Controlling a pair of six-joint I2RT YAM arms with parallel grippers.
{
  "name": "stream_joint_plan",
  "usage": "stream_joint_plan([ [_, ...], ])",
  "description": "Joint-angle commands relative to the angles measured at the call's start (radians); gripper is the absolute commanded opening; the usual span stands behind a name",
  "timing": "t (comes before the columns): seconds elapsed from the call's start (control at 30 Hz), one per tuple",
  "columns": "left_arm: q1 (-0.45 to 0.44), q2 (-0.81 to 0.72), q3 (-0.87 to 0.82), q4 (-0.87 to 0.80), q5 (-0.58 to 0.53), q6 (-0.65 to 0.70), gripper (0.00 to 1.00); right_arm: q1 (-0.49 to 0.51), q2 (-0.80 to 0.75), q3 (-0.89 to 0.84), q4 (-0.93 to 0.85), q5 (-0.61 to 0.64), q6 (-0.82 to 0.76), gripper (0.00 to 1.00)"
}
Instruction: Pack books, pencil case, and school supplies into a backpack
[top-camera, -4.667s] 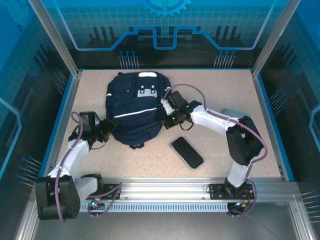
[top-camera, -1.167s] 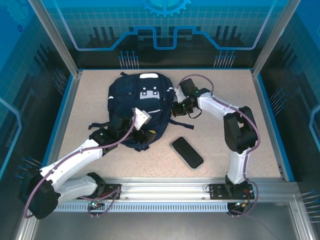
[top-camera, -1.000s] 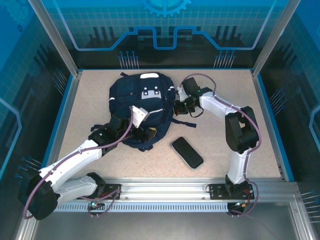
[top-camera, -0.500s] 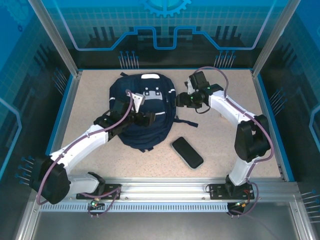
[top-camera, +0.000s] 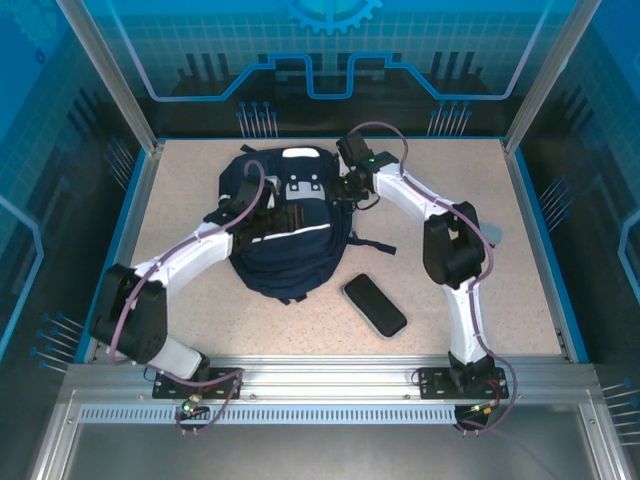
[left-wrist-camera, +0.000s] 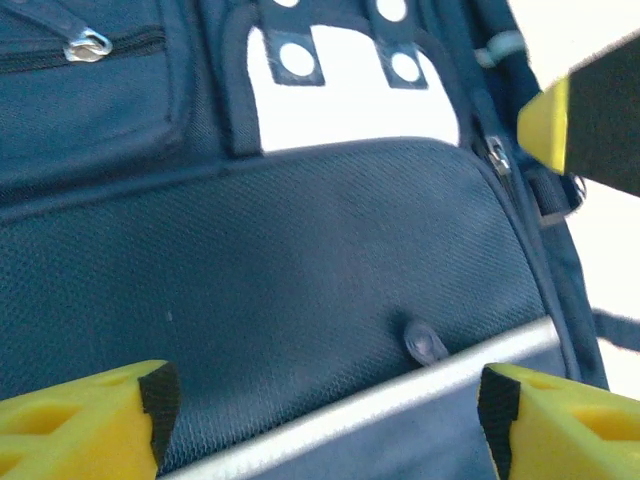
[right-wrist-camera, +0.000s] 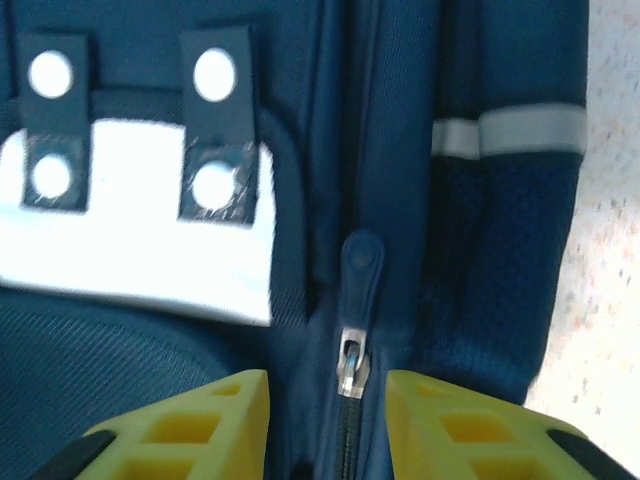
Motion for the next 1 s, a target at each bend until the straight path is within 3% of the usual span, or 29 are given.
stream_joint_plan([
  [0.0, 0.023, 0.072, 0.086, -0.031, -0.051, -0.066, 0.74, 0.004, 0.071, 0.101, -0.086, 0.056, -0.022, 0.35],
  [0.13, 0.035, 0.162, 0.165, -0.068, -0.045, -0.076, 0.66, 0.006, 0.134, 0.166, -0.121, 0.037, -0.048, 0.35],
  [0.3, 0.035, 0.244, 0.219, -0.096, -0.062, -0.063, 0.65, 0.009, 0.177, 0.206, -0.158, 0.037, -0.068, 0.35],
  [0.5, 0.036, 0.282, 0.227, -0.119, -0.083, -0.049, 0.64, 0.011, 0.168, 0.200, -0.188, 0.113, -0.068, 0.24],
  [0.6, 0.036, 0.298, 0.230, -0.125, -0.086, -0.046, 0.63, 0.011, 0.161, 0.200, -0.189, 0.122, -0.069, 0.12],
  [0.83, 0.036, 0.318, 0.243, -0.136, -0.083, -0.036, 0.62, 0.007, 0.184, 0.222, -0.186, 0.078, -0.061, 0.16],
  [0.97, 0.036, 0.328, 0.248, -0.146, -0.090, -0.036, 0.63, 0.009, 0.173, 0.217, -0.190, 0.088, -0.061, 0.08],
])
